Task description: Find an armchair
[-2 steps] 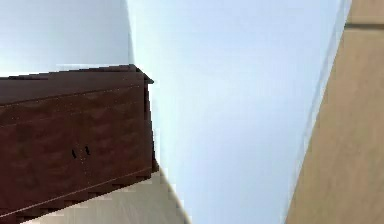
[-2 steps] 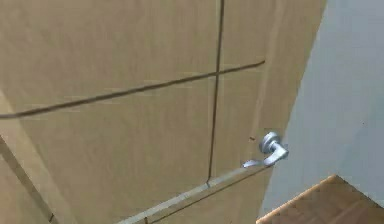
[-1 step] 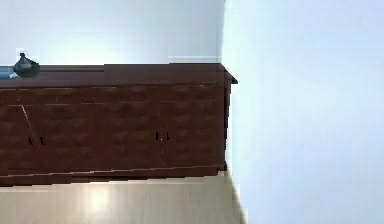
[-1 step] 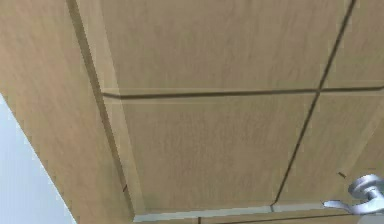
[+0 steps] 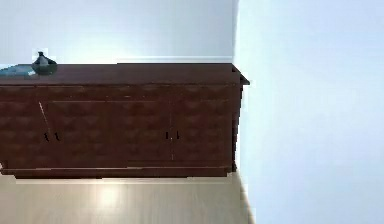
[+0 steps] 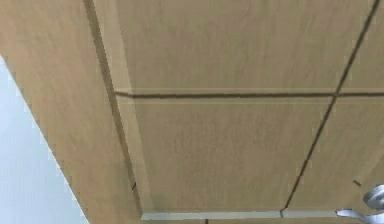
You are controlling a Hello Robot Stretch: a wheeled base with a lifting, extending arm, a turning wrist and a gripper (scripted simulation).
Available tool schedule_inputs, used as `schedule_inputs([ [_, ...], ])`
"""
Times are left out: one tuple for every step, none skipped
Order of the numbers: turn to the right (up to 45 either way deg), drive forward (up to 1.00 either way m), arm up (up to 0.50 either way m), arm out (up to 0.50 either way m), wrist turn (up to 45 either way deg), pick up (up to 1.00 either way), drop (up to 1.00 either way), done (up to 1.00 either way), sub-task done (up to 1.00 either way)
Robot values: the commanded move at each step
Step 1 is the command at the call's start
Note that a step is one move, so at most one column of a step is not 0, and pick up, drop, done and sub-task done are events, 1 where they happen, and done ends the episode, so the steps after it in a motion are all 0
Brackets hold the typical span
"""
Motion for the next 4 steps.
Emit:
schedule_inputs([
  [0.0, 0.45, 0.0, 0.0, 0.0, 0.0, 0.0, 0.0, 0.0],
  [-45.0, 0.0, 0.0, 0.0, 0.0, 0.0, 0.0, 0.0, 0.0],
  [-6.0, 0.0, 0.0, 0.0, 0.0, 0.0, 0.0, 0.0, 0.0],
  [0.0, 0.35, 0.0, 0.0, 0.0, 0.0, 0.0, 0.0, 0.0],
])
